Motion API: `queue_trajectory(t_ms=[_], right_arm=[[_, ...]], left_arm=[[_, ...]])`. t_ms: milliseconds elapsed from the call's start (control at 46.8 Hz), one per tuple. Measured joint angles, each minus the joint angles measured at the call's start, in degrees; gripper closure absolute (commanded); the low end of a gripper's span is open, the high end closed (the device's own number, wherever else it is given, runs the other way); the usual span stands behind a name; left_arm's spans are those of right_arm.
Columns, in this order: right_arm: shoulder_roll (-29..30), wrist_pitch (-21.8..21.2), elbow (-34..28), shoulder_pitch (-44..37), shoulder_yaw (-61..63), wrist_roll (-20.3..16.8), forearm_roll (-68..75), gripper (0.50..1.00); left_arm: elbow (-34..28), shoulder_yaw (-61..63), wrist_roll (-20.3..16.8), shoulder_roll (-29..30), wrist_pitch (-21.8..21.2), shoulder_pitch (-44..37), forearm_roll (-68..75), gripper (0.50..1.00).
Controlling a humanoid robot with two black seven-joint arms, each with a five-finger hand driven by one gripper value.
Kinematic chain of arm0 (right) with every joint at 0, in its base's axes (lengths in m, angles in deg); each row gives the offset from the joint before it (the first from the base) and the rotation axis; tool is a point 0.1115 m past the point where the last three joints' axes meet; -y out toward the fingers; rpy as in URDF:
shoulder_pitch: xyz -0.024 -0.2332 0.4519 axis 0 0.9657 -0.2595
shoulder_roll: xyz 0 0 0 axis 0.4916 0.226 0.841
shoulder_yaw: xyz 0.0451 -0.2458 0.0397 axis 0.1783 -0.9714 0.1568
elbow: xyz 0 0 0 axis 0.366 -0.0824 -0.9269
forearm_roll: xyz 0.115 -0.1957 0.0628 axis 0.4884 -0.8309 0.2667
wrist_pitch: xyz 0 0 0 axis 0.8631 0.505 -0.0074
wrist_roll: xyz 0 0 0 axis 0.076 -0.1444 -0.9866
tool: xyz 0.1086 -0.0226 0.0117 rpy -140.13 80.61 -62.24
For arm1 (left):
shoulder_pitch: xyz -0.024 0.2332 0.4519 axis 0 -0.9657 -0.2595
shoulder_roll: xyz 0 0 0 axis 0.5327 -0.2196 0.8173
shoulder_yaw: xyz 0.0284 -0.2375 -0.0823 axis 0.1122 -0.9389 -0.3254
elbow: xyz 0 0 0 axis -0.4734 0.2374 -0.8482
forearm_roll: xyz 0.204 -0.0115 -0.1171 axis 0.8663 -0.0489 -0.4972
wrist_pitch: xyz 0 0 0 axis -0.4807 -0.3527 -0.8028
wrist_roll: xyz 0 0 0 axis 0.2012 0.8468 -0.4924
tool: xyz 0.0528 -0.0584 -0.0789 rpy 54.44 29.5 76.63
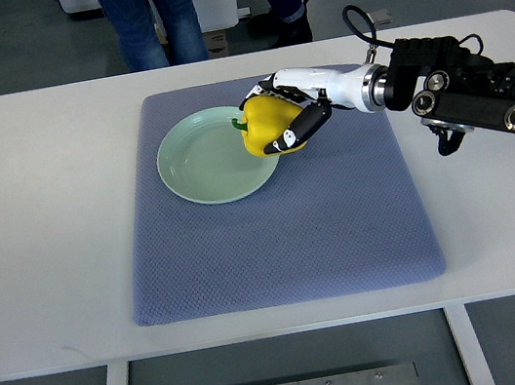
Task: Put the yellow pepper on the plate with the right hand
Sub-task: 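Lift the pepper and carry it with the right hand over the plate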
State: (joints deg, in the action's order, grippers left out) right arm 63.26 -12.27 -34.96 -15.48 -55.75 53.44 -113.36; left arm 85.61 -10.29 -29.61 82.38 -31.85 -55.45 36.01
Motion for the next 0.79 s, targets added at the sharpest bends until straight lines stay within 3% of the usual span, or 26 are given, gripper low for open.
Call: queue_trajectory(t_ms=[513, 791], right_arm=[[14.51, 1.03, 8.35, -1.24, 0.06, -5.16, 1.25, 1.000], [14.92, 1.74, 13.59, -0.99, 0.81, -8.85, 5.30, 1.000]], left_arm=[[0.00, -0.01, 0.00, 0.00, 0.00, -0.01, 0.00, 0.500], [0.00, 0.00, -0.01, 0.00, -0.01, -0.02, 0.00, 0.500]])
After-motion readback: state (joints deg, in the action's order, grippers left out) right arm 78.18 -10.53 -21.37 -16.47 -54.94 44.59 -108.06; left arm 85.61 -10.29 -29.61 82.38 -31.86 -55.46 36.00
